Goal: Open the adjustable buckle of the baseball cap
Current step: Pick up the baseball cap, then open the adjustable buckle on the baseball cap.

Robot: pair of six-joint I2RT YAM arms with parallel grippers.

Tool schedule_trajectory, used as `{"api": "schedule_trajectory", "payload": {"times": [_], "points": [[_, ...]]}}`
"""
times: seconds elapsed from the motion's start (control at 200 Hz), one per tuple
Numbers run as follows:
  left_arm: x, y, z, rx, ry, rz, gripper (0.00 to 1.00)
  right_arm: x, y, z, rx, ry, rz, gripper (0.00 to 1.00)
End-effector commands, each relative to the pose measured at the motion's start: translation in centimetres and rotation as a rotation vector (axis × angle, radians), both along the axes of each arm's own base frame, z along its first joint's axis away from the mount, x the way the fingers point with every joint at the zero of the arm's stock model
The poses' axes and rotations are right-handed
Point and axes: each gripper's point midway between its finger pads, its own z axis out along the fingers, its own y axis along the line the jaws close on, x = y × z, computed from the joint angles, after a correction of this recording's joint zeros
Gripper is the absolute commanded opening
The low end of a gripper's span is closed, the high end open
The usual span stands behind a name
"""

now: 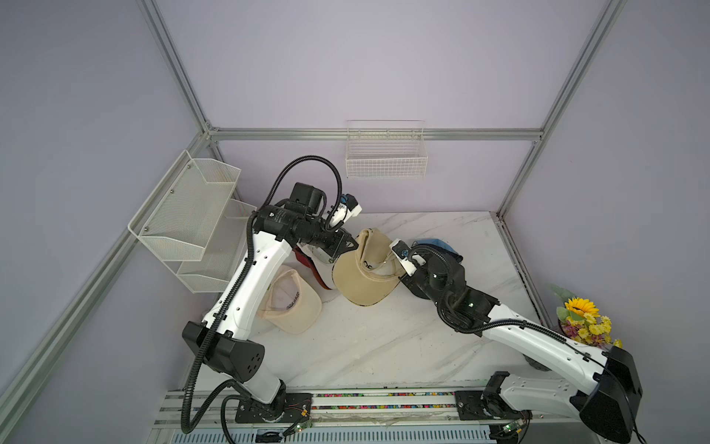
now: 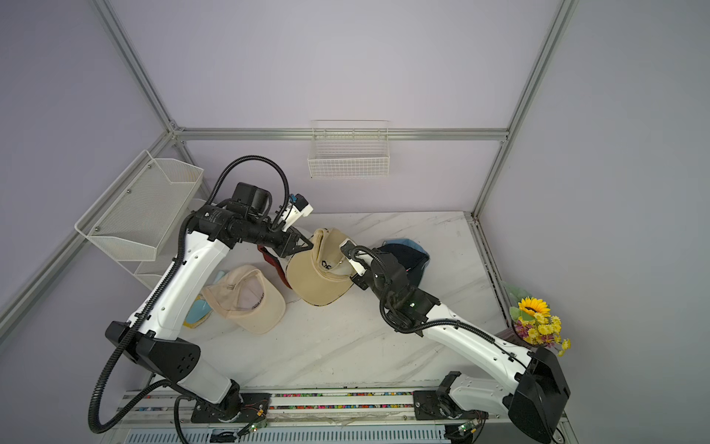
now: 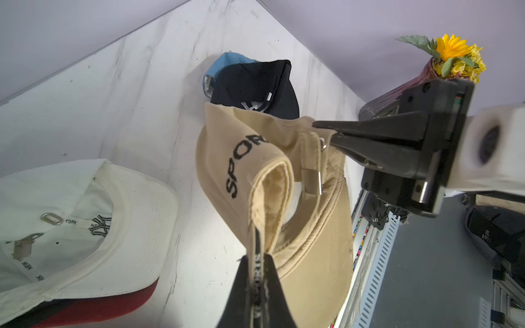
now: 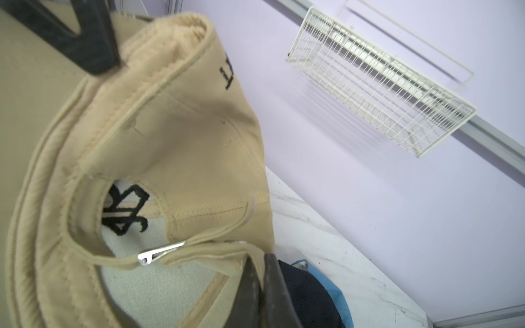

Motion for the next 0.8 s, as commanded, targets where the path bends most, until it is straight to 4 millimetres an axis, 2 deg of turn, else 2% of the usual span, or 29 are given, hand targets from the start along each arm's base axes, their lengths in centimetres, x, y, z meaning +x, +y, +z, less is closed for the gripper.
{"api": "schedule_trajectory", "payload": {"times": [0.0,0.035,0.055,0.095,0.175,0.225,0.315,0.4,0.46,0.515,0.67,0.795], "points": [[-0.3,1.3,0.7,0.044,-0.059,0.051,0.28,-0.4,-0.9,3.6,0.109,-0.093,-0.019,0.0],[-0.1,1.6,0.3,0.06,-0.055,0.064,0.65,-0.6,-1.0,4.0,0.127,-0.104,-0.013,0.0],[0.0,1.7,0.1,0.068,-0.053,0.072,0.77,-0.7,-1.1,4.3,0.137,-0.112,-0.012,0.0],[0.3,2.0,-0.2,0.084,-0.052,0.098,0.88,-0.9,-1.2,4.7,0.152,-0.125,-0.009,0.0],[1.4,3.1,-0.3,0.116,-0.08,0.183,1.0,-1.2,-1.4,5.6,0.177,-0.152,-0.003,0.0],[1.9,3.7,0.4,0.123,-0.11,0.227,1.0,-1.4,-1.3,6.0,0.189,-0.163,0.005,0.0],[2.2,3.6,3.0,0.055,-0.163,0.27,1.0,-1.7,-0.9,6.2,0.21,-0.166,0.037,0.0],[1.9,1.8,5.3,-0.071,-0.169,0.227,1.0,-1.7,-0.4,6.0,0.214,-0.166,0.056,0.0],[1.6,0.4,6.2,-0.15,-0.141,0.192,1.0,-1.6,-0.3,5.9,0.216,-0.166,0.057,0.0],[1.2,-0.9,6.5,-0.202,-0.105,0.153,1.0,-1.5,-0.2,5.6,0.213,-0.166,0.059,0.0],[0.5,-4.7,6.0,-0.263,0.003,0.077,0.82,-1.5,0.3,5.1,0.222,-0.162,0.077,0.0],[0.5,-5.9,6.4,-0.279,0.024,0.071,0.79,-1.1,1.1,4.7,0.224,-0.155,0.097,0.0]]}}
